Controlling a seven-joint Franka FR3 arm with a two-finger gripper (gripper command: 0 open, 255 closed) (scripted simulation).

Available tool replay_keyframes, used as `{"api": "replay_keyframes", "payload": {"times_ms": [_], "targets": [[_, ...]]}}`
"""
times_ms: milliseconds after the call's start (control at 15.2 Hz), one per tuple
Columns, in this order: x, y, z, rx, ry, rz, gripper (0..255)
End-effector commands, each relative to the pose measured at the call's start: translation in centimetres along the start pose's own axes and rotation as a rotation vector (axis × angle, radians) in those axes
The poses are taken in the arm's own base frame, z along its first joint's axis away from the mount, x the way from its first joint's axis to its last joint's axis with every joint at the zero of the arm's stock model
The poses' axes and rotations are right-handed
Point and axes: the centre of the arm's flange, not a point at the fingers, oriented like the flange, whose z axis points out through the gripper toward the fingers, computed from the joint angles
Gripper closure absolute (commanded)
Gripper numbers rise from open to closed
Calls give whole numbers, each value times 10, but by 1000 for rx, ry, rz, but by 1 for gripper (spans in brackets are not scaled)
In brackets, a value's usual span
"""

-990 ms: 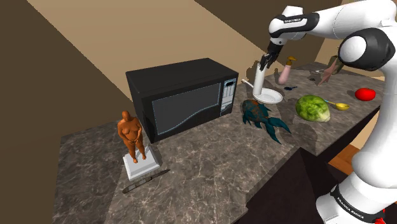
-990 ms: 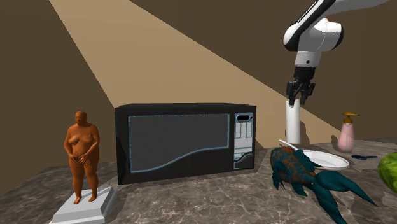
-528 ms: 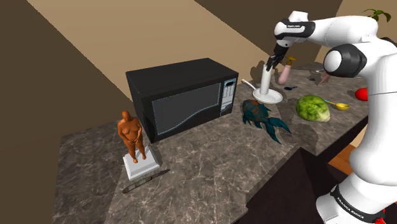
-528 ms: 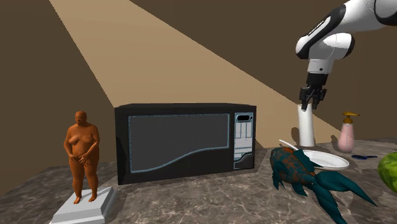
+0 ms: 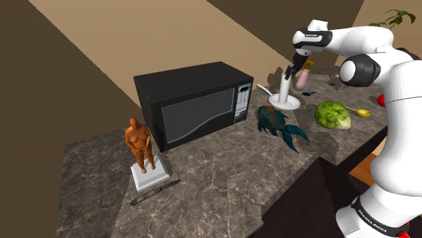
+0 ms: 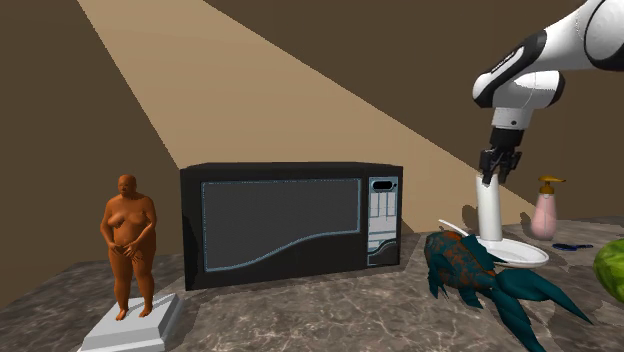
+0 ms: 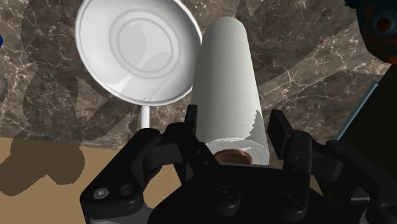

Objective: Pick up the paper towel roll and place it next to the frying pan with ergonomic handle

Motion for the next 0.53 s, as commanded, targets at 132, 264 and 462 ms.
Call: {"api": "replay_keyframes", "payload": {"times_ms": [132, 264, 462], "targets": [[-4, -1, 20, 0, 1, 0, 255], [-6, -1, 31, 0, 1, 0, 255], [-9, -1, 46, 0, 1, 0, 255]]}}
